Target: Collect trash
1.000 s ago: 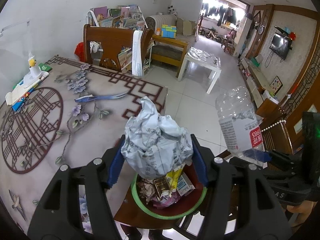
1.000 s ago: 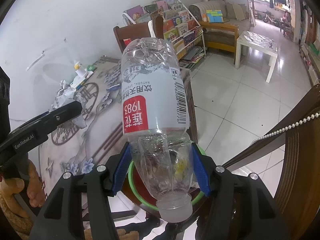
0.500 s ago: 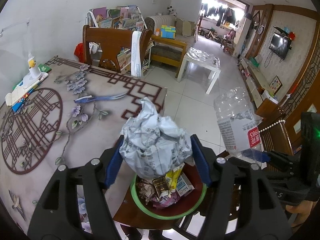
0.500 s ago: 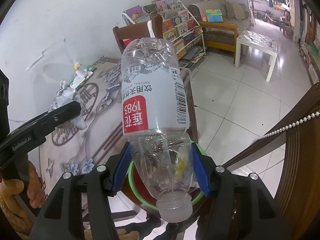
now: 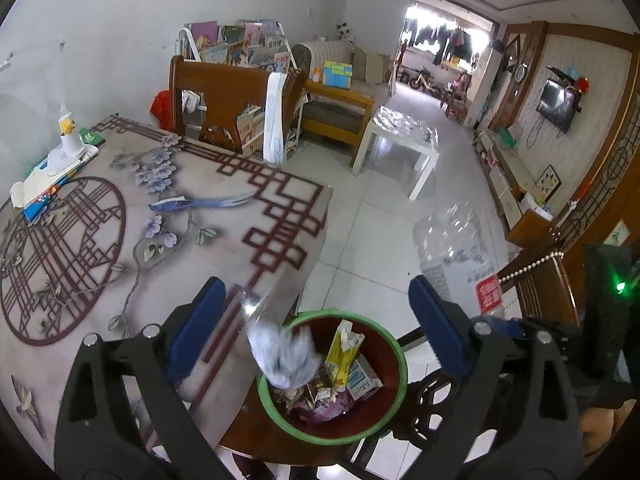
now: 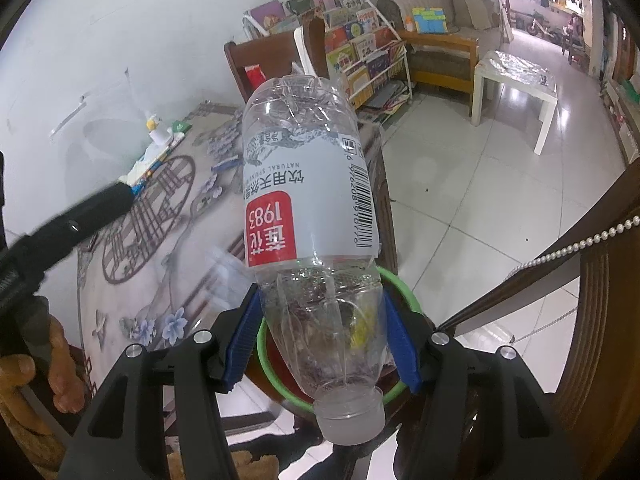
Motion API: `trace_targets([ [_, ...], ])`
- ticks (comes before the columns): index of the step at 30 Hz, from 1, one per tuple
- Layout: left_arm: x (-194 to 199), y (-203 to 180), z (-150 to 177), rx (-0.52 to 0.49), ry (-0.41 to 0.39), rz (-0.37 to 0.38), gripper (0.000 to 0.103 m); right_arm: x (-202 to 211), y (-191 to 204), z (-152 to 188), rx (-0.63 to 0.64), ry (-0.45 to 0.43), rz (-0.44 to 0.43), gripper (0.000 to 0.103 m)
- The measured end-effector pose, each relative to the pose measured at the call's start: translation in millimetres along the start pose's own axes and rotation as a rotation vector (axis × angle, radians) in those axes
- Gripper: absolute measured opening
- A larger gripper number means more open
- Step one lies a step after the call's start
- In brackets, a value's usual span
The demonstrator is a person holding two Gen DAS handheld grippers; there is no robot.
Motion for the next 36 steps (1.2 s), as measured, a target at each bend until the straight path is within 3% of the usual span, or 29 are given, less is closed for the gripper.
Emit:
trace_targets([
  [4,2,4,-2,0.007,-0.008,-0.004,0.097,-10,6,6,0.022,0.043,0.000,0.061],
  [6,4,7,-3,0.013,-0.017,-0.007,0.098,-13,7,7,0.026,0.047,0.014,0.076],
  [13,10,22,-6,0.050,-0.047,-0.013,0.098,-9,3,4,-0.016,0.011,0.035,0.080],
  [17,23,35,-16,0.062,-0.118,-0.045,0.098,16,15,-10,0.019,-0.131,0.065,0.080],
  [22,42,52,-37,0.086,-0.208,-0.075,0.098,61,43,-36,0.078,-0.388,0.108,0.096],
  [28,71,70,-62,0.089,-0.375,-0.096,0.098,90,74,-69,0.072,-0.624,0.183,0.096],
  [32,86,88,-77,0.113,-0.470,-0.087,0.098,92,95,-85,0.062,-0.673,0.136,0.096],
  [36,91,115,-86,0.160,-0.492,-0.093,0.098,69,116,-101,0.089,-0.613,0.068,0.096],
])
Point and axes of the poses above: each gripper's, at about its wrist camera, not at the fingertips, and x roughly against the way its jaws point, y to its left, z to its underside, the point moved 4 cm from there along -x, roughly the way its jaws point
